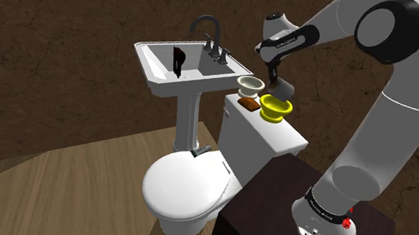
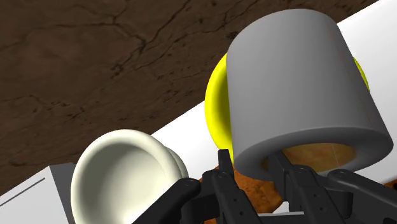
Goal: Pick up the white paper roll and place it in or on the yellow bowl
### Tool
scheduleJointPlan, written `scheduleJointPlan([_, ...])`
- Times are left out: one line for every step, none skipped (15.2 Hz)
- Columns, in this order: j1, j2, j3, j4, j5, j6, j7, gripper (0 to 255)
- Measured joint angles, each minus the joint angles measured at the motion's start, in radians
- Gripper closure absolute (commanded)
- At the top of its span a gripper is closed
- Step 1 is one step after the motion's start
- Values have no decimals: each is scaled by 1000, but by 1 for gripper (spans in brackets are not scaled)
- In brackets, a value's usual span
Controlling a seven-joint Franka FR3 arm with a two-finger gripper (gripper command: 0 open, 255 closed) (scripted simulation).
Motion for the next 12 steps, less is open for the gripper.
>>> scheduleJointPlan([-1, 8, 0, -3, 1, 11, 3, 255])
scheduleJointPlan([-1, 13, 0, -9, 0, 20, 7, 255])
scheduleJointPlan([-3, 19, -1, -15, -1, 32, 9, 255])
scheduleJointPlan([-5, 27, -2, -20, 0, 45, 12, 255])
scheduleJointPlan([-7, 35, -3, -26, -1, 59, 14, 255])
scheduleJointPlan([-9, 42, -5, -33, -1, 72, 16, 255])
scheduleJointPlan([-9, 51, -4, -38, -1, 85, 22, 255])
scheduleJointPlan([-9, 59, -3, -42, -1, 96, 27, 255])
scheduleJointPlan([-10, 67, -4, -47, -2, 108, 31, 255])
scheduleJointPlan([-12, 76, -4, -52, -2, 122, 34, 255])
scheduleJointPlan([-12, 80, -4, -57, -3, 129, 38, 255])
scheduleJointPlan([-13, 82, -4, -58, -3, 133, 39, 255])
